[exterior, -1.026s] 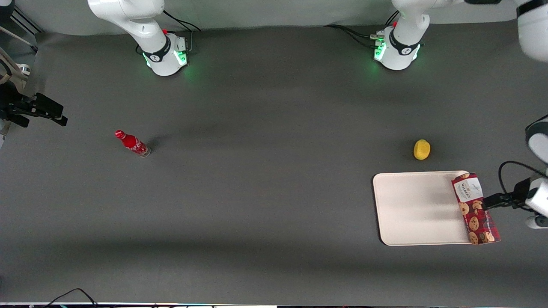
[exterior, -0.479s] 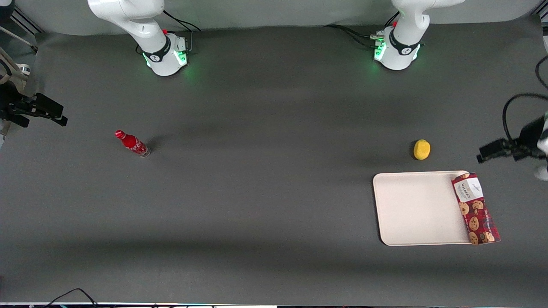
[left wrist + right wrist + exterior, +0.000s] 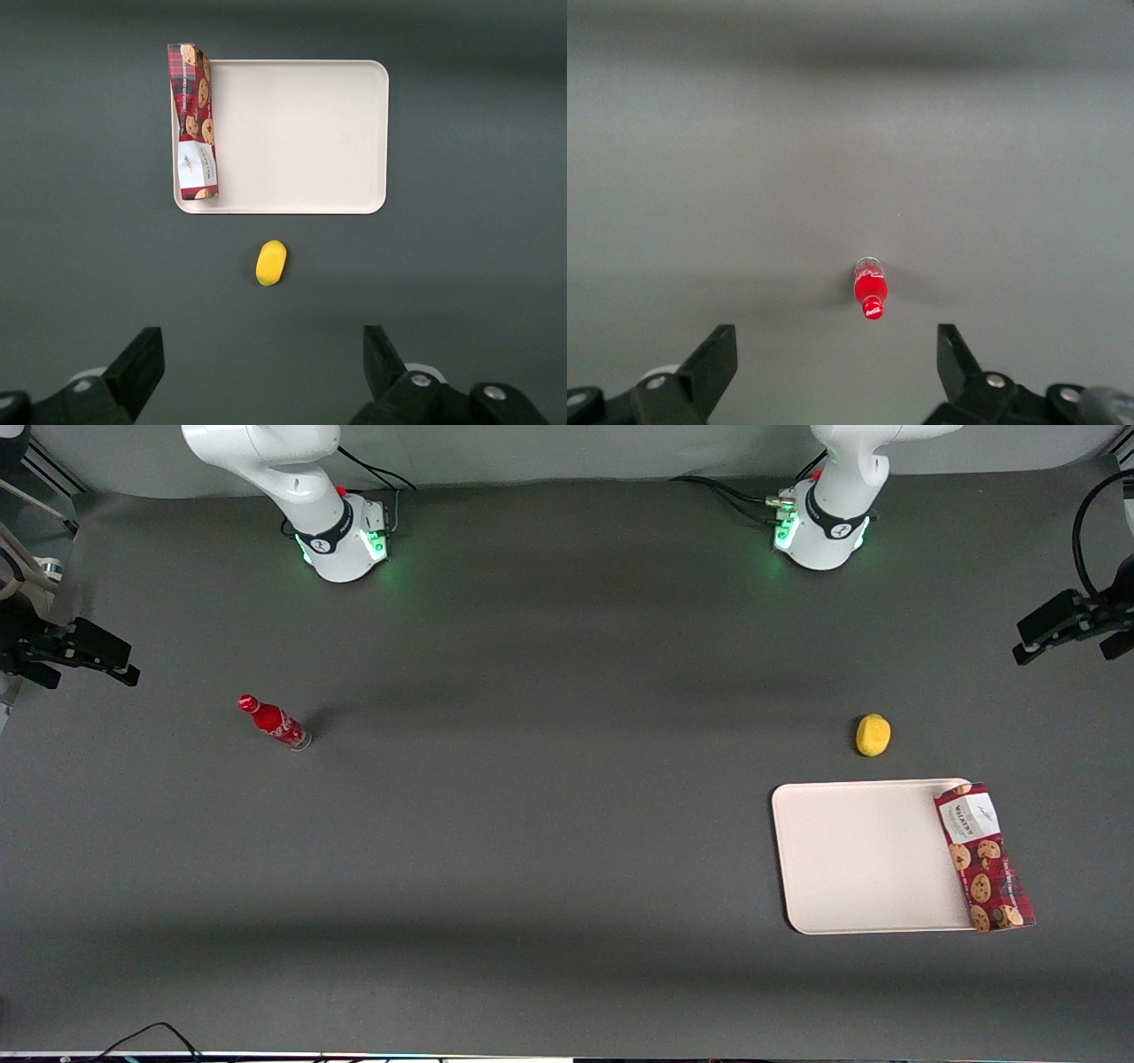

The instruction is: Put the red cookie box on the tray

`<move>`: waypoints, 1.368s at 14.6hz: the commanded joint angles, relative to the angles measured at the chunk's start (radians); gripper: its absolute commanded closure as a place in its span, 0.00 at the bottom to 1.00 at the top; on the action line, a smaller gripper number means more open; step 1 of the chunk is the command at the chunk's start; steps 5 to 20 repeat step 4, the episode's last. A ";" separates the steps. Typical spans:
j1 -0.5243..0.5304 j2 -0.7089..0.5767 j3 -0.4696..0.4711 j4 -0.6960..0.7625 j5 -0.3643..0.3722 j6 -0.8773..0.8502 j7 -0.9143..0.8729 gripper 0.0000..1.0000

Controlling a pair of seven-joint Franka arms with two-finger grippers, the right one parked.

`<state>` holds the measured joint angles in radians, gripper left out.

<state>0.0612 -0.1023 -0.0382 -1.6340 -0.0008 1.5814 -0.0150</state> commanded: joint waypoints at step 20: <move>-0.018 -0.022 -0.005 -0.030 0.034 0.025 0.021 0.00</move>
